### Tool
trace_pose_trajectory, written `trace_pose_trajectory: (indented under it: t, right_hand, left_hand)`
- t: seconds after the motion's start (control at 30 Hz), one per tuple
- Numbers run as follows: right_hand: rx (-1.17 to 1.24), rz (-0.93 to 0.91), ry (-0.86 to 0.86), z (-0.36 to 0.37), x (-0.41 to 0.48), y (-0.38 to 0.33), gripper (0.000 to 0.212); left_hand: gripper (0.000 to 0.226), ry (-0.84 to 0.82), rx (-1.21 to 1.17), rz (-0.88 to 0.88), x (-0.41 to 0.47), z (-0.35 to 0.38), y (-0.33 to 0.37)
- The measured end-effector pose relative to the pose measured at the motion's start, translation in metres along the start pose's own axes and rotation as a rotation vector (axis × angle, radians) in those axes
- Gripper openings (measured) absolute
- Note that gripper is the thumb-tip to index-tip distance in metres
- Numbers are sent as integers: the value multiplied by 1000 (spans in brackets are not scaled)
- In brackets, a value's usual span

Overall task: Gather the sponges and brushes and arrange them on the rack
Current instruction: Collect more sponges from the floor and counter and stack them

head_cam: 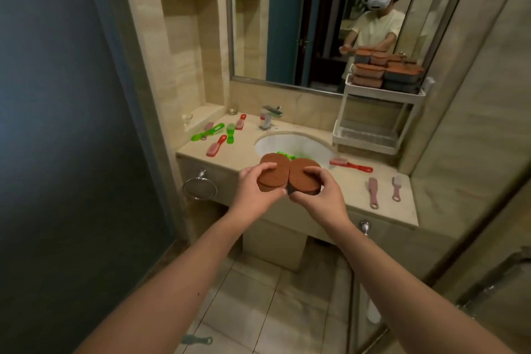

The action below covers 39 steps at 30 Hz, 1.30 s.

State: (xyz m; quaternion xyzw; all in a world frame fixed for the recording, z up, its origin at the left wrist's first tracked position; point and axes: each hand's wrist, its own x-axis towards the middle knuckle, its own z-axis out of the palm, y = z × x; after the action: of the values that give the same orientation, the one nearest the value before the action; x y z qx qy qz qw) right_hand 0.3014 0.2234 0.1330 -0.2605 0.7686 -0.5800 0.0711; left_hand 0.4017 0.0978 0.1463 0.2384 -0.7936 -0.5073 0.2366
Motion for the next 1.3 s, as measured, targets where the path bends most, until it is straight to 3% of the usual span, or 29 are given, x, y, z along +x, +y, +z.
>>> trace_pose_trajectory:
  t: [0.13,0.33,0.67,0.9,1.3]
  right_hand:
    - [-20,-15,124,-22,50,-2,48]
    - [-74,-52,304,-46,142,-7,42]
    - [-99,-14,492,-72,283,-13,51]
    - [-143,-12,587,-105,350,-5,49]
    - [-195,-74,699,-207,484,9,44]
  left_hand:
    - [52,10,15,78,64,22,10]
    - [53,-1,20,217,178,53,31]
    - [64,-270,-5,372,351,92,71]
    - [45,-373,-53,478,429,129,97]
    - [35,-319,-51,537,545,231,164]
